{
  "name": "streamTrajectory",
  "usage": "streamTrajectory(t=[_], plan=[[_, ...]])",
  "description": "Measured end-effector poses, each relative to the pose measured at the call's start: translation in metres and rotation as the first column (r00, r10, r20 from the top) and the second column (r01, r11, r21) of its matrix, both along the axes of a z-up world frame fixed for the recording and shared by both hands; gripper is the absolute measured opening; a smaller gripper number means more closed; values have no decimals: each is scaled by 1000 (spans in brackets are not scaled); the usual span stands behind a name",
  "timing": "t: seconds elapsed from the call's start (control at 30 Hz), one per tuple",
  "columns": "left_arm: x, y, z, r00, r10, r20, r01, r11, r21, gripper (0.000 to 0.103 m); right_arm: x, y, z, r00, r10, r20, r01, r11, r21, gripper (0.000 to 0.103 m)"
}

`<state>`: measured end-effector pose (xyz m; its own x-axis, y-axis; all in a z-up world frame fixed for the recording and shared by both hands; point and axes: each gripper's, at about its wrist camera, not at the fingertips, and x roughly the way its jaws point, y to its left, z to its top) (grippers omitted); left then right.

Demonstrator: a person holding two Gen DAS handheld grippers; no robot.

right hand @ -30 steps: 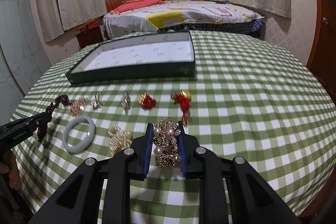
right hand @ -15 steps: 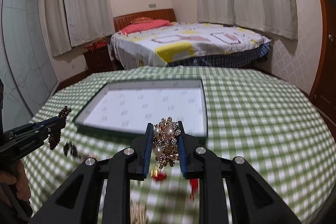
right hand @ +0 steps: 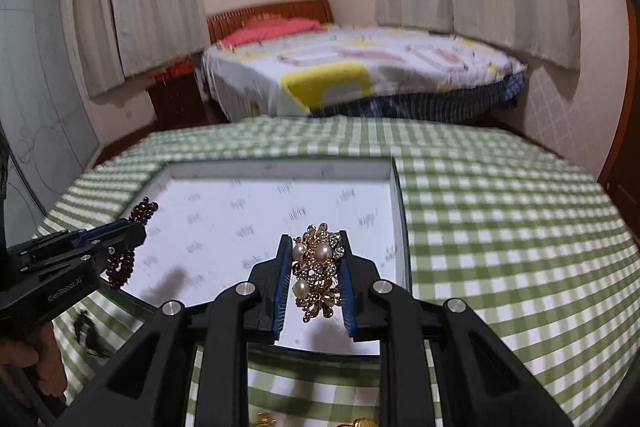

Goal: Organize jewelry
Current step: 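Carry both items into the green box and open both tools to release them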

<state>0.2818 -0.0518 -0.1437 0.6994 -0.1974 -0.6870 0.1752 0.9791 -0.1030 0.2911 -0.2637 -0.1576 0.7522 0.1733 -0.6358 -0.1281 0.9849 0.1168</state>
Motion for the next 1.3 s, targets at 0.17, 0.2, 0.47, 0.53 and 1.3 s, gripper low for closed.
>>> streamTrajectory(t=[0.17,0.2,0.47,0.53,1.3], plan=[[16,4,-26,998,11,-66,-11,1000,-2,20,16,-4,-24,996,-12,-85,11,1000,-11,23],[18,3,-28,997,7,-74,-8,1000,-3,20,17,-4,-28,995,-13,-100,12,1000,-11,23],[24,-12,-43,993,-35,-111,35,999,1,20,22,-5,-37,991,-14,-136,12,1000,-21,23],[25,-15,-46,992,-38,-119,38,999,3,20,21,-5,-37,991,-17,-136,13,999,-32,23],[23,-23,-47,993,-55,-109,56,998,7,54,20,-3,-31,993,8,-114,-11,1000,-20,41]])
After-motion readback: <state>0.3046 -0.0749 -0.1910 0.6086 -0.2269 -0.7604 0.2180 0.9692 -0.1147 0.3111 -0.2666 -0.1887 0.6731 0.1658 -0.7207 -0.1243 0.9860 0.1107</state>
